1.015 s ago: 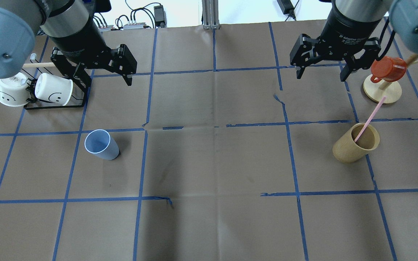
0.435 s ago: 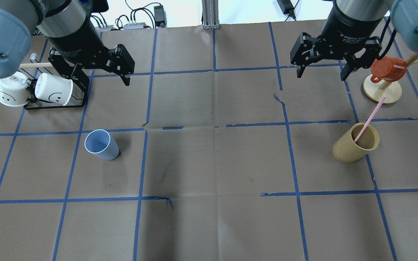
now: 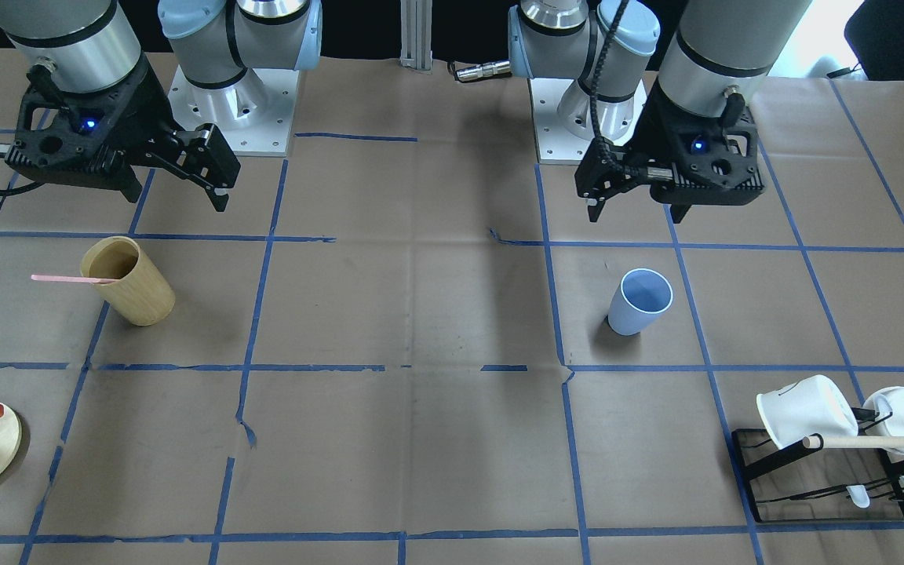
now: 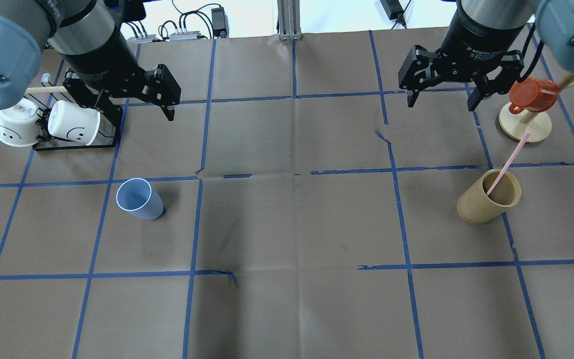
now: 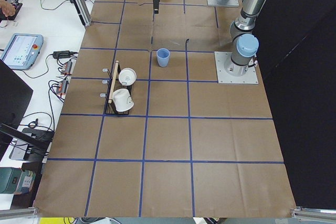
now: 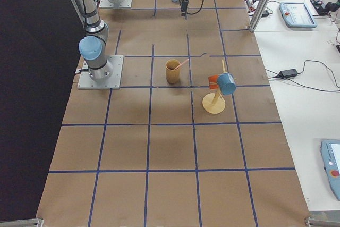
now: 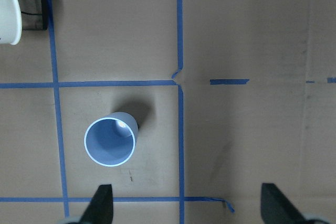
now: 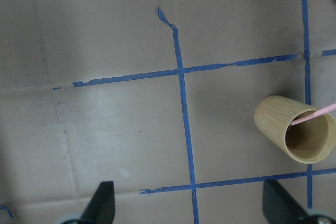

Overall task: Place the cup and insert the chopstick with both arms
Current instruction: 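Move the left gripper down toward the light blue cup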

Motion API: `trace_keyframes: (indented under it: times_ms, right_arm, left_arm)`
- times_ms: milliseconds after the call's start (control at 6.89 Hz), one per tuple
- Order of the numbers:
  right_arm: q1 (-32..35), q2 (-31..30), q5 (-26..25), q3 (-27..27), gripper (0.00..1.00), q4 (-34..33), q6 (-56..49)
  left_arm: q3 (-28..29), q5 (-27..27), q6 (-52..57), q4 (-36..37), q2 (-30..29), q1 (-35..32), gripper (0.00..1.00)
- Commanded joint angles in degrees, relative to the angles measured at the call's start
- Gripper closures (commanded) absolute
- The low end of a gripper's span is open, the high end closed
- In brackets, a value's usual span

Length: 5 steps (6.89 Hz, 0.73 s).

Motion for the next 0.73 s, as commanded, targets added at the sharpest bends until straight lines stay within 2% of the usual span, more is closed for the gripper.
trace_keyframes:
  times_ms: [0,290,580]
  right_arm:
    - [0.0,0.2,0.0,0.0,0.01,0.0,0.0]
    - [0.0,0.6,0.1,0.0,0.01,0.1,0.0]
    - [0.0,0.6,0.0,0.3,0.01,0.1,0.0]
  left_arm:
    - [-3.1,0.3,11.3,-0.4,0.6,8.0,0.0]
    - [-7.5,0.2,13.4,3.3,1.2,12.6,0.0]
    - [-11.2,0.2,15.6,5.4,1.3,14.6,0.0]
